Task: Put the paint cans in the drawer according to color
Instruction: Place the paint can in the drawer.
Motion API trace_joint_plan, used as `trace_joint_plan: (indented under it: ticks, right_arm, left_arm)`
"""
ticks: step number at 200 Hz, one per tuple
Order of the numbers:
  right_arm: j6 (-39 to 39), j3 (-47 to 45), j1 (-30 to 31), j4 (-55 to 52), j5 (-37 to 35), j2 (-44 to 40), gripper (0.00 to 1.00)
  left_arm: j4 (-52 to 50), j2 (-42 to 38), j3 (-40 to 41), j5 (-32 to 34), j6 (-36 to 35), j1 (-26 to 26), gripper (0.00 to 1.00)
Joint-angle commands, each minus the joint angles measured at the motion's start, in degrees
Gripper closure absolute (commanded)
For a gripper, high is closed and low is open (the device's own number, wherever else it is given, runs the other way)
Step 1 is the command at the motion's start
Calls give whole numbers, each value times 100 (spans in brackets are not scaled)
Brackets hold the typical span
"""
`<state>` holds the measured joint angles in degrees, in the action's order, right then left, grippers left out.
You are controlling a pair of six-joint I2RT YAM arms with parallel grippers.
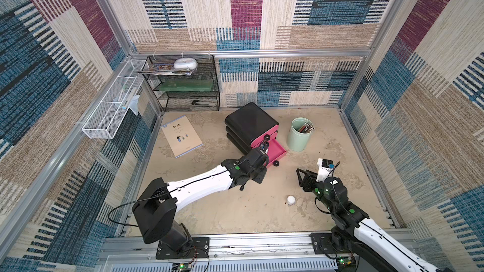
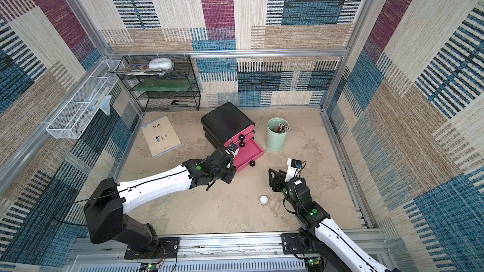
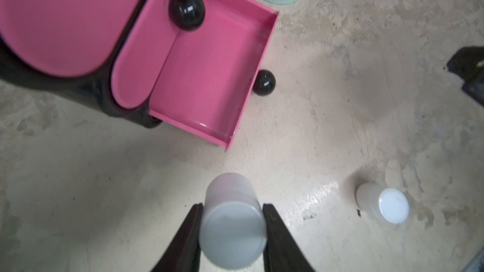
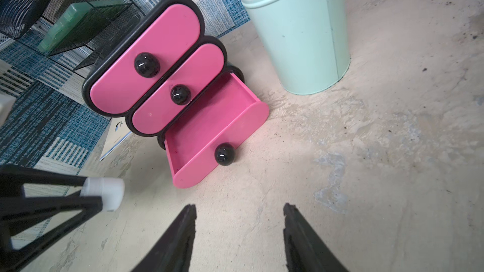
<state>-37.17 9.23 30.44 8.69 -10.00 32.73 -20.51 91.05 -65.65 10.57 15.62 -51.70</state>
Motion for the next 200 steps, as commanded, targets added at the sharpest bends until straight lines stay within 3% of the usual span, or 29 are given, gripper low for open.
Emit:
trace_joint_plan:
  ticks: [1,121,200]
  right_arm:
    - [-25,52,2,142,-63,41,42]
    - [-59,88,-3,162,-116,62,42]
    - [-2,135,-7,48,-132,38,42]
  left_arm:
    - [187,349,-385,207,-508,126,69]
    - [204,2062,-1631,616,-812,244,69]
    - [201,2596,-1874,492,-745,330,66]
